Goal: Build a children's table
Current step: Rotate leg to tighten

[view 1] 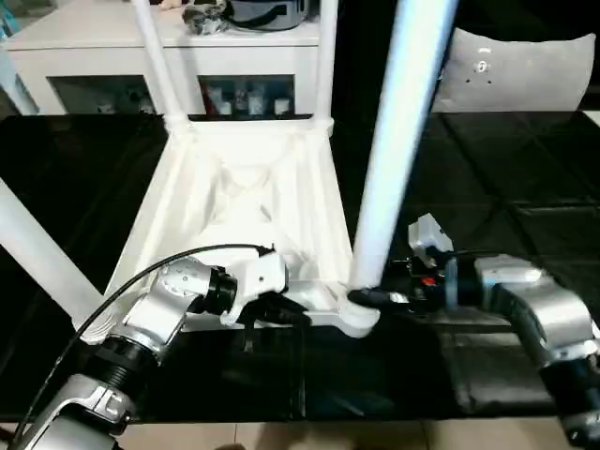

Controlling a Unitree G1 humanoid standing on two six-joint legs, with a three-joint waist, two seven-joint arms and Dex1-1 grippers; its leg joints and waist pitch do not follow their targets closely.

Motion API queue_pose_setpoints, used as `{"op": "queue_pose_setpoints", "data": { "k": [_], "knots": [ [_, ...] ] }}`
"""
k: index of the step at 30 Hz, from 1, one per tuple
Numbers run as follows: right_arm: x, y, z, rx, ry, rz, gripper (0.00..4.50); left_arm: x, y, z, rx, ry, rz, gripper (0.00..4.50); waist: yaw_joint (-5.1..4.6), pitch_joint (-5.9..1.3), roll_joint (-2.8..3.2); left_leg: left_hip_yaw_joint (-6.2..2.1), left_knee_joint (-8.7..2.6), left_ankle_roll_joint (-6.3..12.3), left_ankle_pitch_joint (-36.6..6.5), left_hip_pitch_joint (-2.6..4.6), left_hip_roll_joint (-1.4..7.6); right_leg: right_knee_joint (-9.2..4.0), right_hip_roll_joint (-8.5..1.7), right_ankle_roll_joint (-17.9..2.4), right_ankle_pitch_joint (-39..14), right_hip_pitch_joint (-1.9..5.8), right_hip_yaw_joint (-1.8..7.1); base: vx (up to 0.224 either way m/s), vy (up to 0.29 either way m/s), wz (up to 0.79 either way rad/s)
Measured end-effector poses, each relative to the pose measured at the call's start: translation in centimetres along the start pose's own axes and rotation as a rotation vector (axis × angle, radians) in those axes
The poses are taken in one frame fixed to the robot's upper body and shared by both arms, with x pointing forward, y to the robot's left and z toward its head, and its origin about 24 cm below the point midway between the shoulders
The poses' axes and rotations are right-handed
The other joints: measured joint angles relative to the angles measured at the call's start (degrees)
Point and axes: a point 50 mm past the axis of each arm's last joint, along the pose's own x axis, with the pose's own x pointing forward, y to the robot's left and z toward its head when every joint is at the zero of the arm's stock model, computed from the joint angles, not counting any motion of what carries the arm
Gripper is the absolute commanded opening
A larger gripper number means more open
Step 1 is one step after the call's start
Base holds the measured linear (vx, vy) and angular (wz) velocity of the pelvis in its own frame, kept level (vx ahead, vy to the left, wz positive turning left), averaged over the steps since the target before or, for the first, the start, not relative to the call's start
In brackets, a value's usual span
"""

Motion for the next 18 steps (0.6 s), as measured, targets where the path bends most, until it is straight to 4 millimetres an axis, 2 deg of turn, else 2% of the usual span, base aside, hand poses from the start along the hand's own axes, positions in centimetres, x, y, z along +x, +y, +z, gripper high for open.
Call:
{"op": "queue_pose_setpoints", "data": {
  "k": [2,6,8,10,11,12,14,18],
  "knots": [
    [1.2,-0.6,0.3,0.046,-0.044,-0.166,1.99,0.5,0.7,0.4,-0.052,0.004,0.101,0.0,-1.21,0.15,-0.21,-0.06,0.04,-0.21,0.2,-0.03,0.01,-0.02,0.02,0.0,0.0,-0.08,-0.08,-0.028,-0.002,-0.02],
    [3.2,-2.1,1.1,0.128,-0.099,-0.472,1.99,3.0,1.5,1.8,-0.127,-0.003,0.271,0.0,-3.7,0.14,-0.17,-0.1,0.21,-0.18,0.2,-0.15,0.02,-0.57,-0.04,0.0,0.0,-0.06,-0.33,-0.025,0.006,-0.04],
    [3.7,-2.7,1.3,0.14,-0.104,-0.573,1.99,4.1,1.5,2.3,-0.142,-0.008,0.322,0.0,-4.51,0.13,-0.15,-0.15,0.27,-0.15,0.2,-0.2,0.02,-0.77,-0.05,0.0,0.0,0.0,-0.41,0.0,0.0,0.0],
    [4.0,-2.8,1.4,0.134,-0.114,-0.62,1.99,4.6,1.6,2.6,-0.142,-0.01,0.356,0.0,-4.67,0.08,-0.07,-0.21,0.24,-0.1,0.2,-0.2,0.0,-0.83,-0.05,0.0,0.0,0.02,-0.45,0.0,0.0,0.0],
    [4.2,-2.8,1.4,0.13,-0.12,-0.632,2.33,4.6,1.6,2.6,-0.141,-0.01,0.365,0.0,-4.65,0.07,-0.06,-0.23,0.19,-0.07,0.1,-0.26,-0.01,-0.82,-0.05,0.0,0.0,0.02,-0.46,0.0,0.0,0.0],
    [4.2,-2.8,1.5,0.121,-0.128,-0.636,2.33,4.6,1.6,2.7,-0.139,-0.01,0.37,0.0,-4.57,0.07,-0.06,-0.25,0.15,-0.06,0.1,-0.31,-0.01,-0.81,-0.05,0.0,0.0,0.02,-0.46,0.0,0.0,0.0],
    [4.1,-2.8,1.4,0.108,-0.148,-0.63,2.67,4.6,1.7,2.8,-0.126,-0.012,0.369,0.0,-4.28,0.07,-0.05,-0.25,0.1,-0.01,0.1,-0.41,-0.01,-0.77,-0.05,0.0,0.3,-0.02,-0.45,0.0,0.0,0.0],
    [3.6,-2.5,1.1,0.088,-0.173,-0.571,3.06,4.0,1.8,2.7,-0.078,-0.014,0.338,0.0,-3.43,0.08,-0.04,-0.31,-0.02,0.06,0.1,-0.48,0.03,-0.39,-0.01,-0.1,0.4,-0.23,-0.45,0.0,0.0,0.0]
  ]
}}
